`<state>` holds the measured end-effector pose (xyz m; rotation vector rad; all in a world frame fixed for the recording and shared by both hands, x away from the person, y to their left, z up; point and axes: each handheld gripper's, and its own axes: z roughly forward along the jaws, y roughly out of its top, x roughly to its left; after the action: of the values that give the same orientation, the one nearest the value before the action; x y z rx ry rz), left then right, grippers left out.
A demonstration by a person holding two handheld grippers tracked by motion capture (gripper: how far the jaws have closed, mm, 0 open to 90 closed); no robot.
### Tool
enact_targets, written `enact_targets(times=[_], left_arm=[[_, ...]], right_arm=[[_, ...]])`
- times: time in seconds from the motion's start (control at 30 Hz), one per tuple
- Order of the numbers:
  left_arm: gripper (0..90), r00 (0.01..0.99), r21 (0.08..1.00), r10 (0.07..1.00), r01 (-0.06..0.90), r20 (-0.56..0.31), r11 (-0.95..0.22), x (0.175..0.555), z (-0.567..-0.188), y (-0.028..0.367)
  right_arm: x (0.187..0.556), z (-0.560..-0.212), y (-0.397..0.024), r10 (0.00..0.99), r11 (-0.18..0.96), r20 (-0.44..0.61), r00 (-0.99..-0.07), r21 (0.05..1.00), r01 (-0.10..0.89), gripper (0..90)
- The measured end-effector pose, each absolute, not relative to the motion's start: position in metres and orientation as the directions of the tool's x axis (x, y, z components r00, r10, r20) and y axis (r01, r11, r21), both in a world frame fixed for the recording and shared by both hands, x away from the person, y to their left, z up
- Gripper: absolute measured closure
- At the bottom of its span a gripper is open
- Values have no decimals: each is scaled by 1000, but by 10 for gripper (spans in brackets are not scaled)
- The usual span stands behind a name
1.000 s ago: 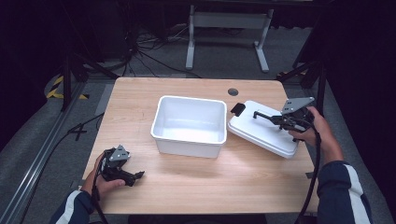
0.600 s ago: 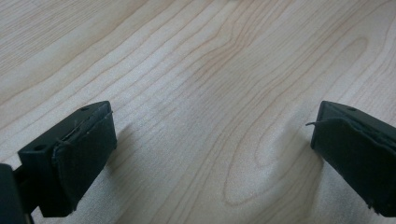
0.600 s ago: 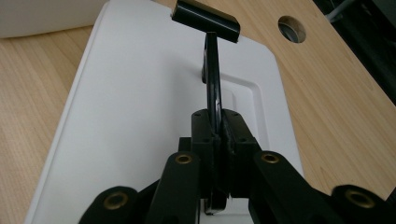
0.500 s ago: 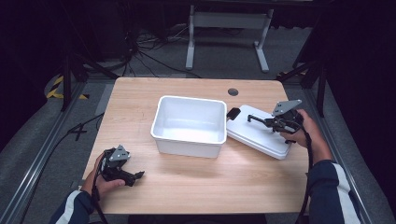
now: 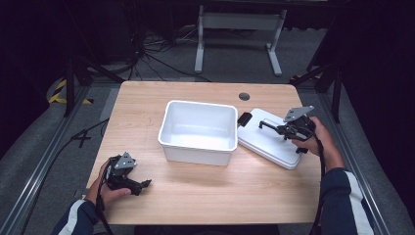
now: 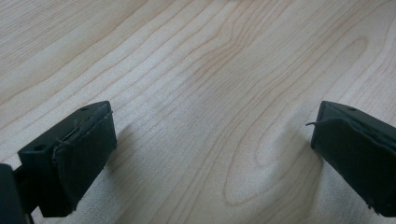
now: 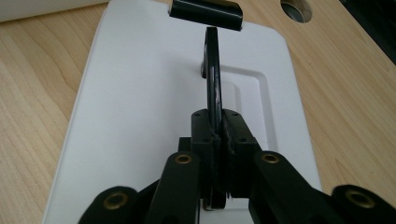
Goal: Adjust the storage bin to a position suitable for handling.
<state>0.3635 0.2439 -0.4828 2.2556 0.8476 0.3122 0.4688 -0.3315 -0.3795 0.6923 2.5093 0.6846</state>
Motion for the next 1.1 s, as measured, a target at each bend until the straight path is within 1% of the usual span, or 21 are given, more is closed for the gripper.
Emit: enact_targets(times=[0.47,0.67,0.83,1.1], left_arm=[[6,757,685,653,485,-18,-543,364,-483,244],[6,757,685,653,485,-18,-543,363,-483,244],[6,757,686,653,485,-18,-543,363,-483,244],[8,755,688,655,487,-21,-539,363,-483,244]], right_arm=[[472,-390,-331,582,750,-268,-768,543,379,841],[471,-388,-332,598,733,-261,-758,559,387,783],[470,-387,-332,598,731,-263,-758,567,380,765],[466,-382,-329,605,712,-245,-758,593,376,692]])
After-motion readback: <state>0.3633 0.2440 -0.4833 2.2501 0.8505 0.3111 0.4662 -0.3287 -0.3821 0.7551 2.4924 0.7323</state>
